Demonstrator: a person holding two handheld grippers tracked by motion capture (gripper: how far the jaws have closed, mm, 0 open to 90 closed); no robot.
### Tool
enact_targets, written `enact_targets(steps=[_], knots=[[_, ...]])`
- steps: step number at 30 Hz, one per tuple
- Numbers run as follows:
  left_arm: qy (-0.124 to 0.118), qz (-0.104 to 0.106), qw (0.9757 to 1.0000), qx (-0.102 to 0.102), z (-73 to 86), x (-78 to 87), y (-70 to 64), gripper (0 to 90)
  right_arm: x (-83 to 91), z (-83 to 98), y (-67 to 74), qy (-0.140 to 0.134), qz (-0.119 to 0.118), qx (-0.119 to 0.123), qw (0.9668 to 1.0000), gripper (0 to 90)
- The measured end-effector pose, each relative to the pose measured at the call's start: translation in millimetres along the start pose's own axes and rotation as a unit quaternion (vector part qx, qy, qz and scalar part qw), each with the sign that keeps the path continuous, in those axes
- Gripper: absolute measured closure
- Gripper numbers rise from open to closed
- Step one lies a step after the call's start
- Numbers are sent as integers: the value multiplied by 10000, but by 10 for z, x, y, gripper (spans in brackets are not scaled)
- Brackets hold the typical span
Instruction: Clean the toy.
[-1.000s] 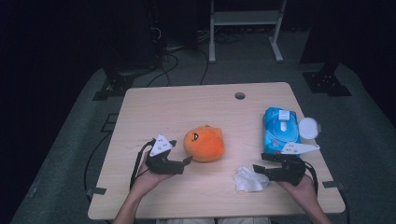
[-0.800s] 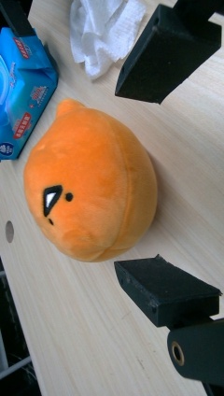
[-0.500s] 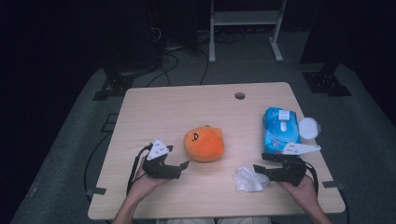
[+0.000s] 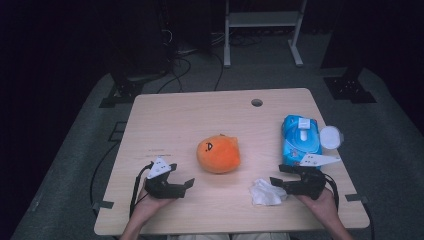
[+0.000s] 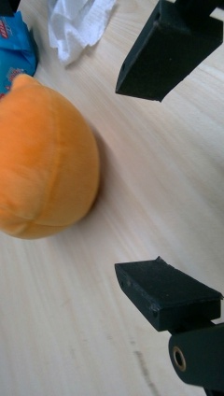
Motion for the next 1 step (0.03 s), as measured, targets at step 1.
enact_targets(steps=[1], knots=[[31, -26, 10000, 2, 21, -1, 4, 120, -13, 8, 0, 1, -6, -2, 10000, 310]])
Point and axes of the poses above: each handheld gripper's, and its own axes: x roughly backward along the jaws, z roughly out of its underside, y roughly to its left, the point moved 4 cm from there along -x, roughly forward along the jaws, and after that the axes turned 13 degrees about -z, right-handed, at the moved point
